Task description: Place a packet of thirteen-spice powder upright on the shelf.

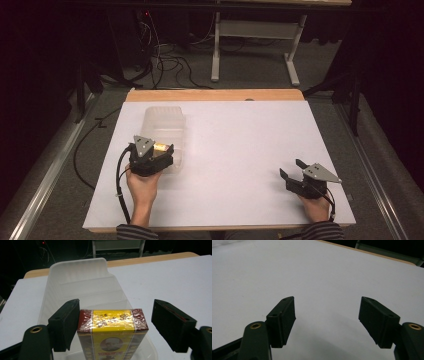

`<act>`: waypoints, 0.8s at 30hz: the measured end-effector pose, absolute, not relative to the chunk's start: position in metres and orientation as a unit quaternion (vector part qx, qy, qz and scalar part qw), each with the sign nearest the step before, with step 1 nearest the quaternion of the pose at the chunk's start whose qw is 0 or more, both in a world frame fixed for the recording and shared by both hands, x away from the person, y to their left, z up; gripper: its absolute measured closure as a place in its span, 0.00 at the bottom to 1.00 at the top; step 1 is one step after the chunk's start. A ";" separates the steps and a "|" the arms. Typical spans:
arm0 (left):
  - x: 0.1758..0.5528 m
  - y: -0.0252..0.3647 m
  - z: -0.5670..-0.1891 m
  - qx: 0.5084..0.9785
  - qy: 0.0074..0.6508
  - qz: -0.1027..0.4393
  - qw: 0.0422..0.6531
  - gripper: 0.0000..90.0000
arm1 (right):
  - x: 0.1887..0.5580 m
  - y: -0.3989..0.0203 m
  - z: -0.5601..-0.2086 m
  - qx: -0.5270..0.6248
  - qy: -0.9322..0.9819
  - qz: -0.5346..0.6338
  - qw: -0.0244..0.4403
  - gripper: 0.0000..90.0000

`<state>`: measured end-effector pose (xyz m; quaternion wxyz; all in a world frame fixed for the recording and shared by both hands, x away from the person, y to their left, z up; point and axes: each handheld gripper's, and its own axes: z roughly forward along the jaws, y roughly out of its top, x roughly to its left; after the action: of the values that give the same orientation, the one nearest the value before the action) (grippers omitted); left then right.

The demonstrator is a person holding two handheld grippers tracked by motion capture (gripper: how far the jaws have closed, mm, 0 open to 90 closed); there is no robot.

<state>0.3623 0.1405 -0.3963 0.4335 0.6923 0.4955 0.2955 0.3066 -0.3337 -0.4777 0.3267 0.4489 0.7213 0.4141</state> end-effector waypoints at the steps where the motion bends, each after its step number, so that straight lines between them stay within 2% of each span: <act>1: 0.362 0.140 -0.395 0.693 0.494 0.295 0.435 0.27 | 0.307 -0.334 -0.478 0.448 0.722 0.413 0.328 0.34; 11: 0.356 0.132 -0.383 0.696 0.472 0.298 0.452 0.26 | 0.307 -0.334 -0.478 0.448 0.722 0.413 0.328 0.33; 24: 0.352 0.112 -0.380 0.712 0.443 0.275 0.470 0.27 | 0.307 -0.334 -0.478 0.448 0.722 0.414 0.328 0.34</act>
<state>0.3525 0.1124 -0.3799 0.4704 0.7119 0.4428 0.2754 0.3067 -0.3340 -0.4776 0.3276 0.4479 0.7218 0.4136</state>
